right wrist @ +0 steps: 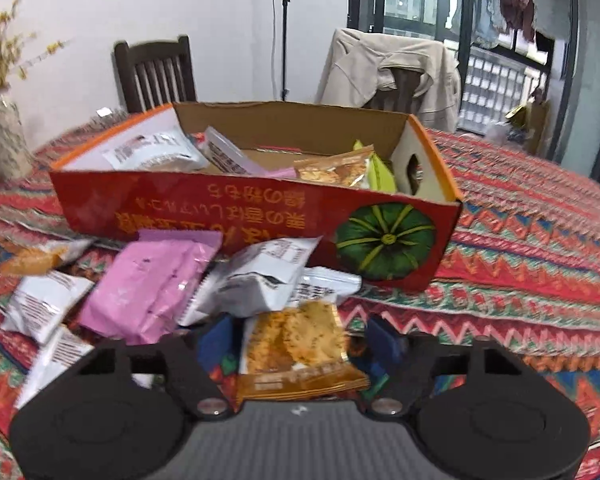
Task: Organize snacks
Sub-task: 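Grasp another yellow cracker packet from the pile with the right gripper, then hold the yellow packet in the right gripper while the left gripper grasps a white packet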
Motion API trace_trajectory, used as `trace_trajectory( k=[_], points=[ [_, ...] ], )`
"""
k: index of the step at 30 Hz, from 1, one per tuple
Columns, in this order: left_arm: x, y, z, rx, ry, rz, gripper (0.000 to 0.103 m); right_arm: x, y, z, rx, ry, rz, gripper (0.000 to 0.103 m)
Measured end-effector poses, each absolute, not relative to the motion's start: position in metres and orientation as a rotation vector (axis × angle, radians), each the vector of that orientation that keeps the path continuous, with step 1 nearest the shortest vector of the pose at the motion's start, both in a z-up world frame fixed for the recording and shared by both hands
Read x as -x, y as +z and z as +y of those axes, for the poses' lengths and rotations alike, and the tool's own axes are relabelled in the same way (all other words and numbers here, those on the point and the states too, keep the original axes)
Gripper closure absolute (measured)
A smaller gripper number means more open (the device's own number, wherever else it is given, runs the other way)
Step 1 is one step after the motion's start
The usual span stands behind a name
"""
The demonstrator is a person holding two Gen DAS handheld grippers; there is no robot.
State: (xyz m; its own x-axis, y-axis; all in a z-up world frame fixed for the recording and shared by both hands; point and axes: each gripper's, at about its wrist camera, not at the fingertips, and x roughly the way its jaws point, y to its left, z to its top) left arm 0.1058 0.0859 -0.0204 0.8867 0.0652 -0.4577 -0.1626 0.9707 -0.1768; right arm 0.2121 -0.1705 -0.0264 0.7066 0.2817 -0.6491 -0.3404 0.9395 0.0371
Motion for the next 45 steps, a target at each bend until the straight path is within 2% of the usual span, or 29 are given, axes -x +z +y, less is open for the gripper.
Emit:
trace_trajectory(
  k=[2,5,8,23,37,45],
  points=[
    [-0.106,-0.021,0.086,0.217,0.118,0.467,0.0,-0.21,-0.027,-0.172,0.085,0.347,0.693,0.042],
    [-0.105,-0.02,0.087,0.22,0.119,0.464,0.0,-0.205,-0.027,-0.172,0.084,0.354,0.678,0.057],
    [-0.106,-0.021,0.087,0.218,0.123,0.467,0.0,-0.199,-0.027,-0.174,0.088,0.348,0.666,0.063],
    [-0.107,-0.022,0.087,0.21,0.137,0.472,0.0,-0.155,-0.008,-0.221,-0.019,0.211,0.45,0.064],
    [-0.11,-0.016,0.066,0.119,0.131,0.497,0.0,-0.156,-0.011,-0.23,-0.08,0.217,0.448,0.063],
    [-0.133,-0.016,0.035,0.095,0.111,0.602,0.0,-0.155,-0.011,-0.231,-0.098,0.225,0.443,0.063]
  ],
)
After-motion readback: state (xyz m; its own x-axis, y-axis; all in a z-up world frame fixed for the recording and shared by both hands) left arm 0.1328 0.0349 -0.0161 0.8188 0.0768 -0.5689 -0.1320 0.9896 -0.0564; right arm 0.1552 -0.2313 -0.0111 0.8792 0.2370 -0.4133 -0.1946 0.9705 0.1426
